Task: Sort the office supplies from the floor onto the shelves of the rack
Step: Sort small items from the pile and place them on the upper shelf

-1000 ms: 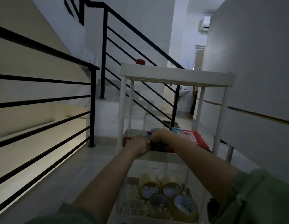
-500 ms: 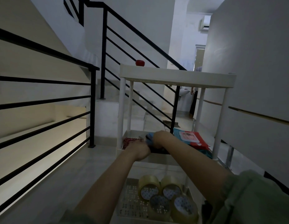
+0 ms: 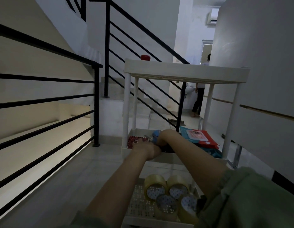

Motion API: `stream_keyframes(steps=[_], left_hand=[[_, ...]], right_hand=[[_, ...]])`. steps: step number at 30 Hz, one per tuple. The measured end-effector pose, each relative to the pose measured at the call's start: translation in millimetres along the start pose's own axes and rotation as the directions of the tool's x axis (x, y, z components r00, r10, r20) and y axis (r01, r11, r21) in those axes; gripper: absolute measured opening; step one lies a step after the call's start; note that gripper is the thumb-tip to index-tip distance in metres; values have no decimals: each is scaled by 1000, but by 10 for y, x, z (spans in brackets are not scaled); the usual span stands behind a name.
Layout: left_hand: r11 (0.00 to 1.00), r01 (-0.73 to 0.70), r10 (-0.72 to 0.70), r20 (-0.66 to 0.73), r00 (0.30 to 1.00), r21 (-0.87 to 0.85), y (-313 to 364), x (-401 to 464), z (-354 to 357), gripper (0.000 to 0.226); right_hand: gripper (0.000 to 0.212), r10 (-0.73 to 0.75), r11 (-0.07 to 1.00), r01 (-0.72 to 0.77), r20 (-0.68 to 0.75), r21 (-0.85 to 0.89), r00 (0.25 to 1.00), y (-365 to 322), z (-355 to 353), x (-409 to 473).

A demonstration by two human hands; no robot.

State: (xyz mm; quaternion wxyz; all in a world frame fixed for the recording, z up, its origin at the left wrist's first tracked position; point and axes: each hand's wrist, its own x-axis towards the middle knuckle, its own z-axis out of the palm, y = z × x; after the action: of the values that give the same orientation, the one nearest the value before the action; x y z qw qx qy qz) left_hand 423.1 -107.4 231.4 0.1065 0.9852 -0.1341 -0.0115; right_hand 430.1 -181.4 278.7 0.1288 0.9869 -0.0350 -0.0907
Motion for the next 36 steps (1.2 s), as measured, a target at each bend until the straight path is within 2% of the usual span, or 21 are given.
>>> stream_keyframes(steps=[4, 7, 12, 15, 19, 23, 28, 36], left_hand=[[1000, 1, -1, -14, 1000, -11, -26, 50, 23, 51], [999, 24, -24, -9, 1000, -39, -24, 41, 29, 51], [997, 57, -58, -10, 998, -47, -21, 41, 35, 53], [998, 44, -45, -20, 999, -36, -33, 56, 54, 53], [1000, 8, -8, -54, 998, -1, -52, 72, 55, 50], [1000, -23, 23, -73, 997, 4, -27, -8, 5, 43], [1000, -25, 24, -52, 998, -9, 29, -126, -70, 40], [998, -55, 56, -34, 998, 30, 2, -113, -56, 39]], right_hand=[[48, -42, 996, 43, 23, -72, 999, -80, -11, 70], [43, -19, 997, 24, 65, -75, 998, -76, -7, 120], [47, 31, 993, -20, 87, -117, 996, -106, -35, 54], [52, 21, 978, -8, 62, -207, 998, -102, -78, -61], [47, 79, 986, -72, 44, -147, 996, -82, -66, -19], [39, 60, 995, -54, 68, -78, 996, -15, -119, -54], [54, 9, 1000, -11, 113, 16, 994, 0, -225, -170], [57, -24, 990, 21, 18, 141, 1000, 86, -217, -282]])
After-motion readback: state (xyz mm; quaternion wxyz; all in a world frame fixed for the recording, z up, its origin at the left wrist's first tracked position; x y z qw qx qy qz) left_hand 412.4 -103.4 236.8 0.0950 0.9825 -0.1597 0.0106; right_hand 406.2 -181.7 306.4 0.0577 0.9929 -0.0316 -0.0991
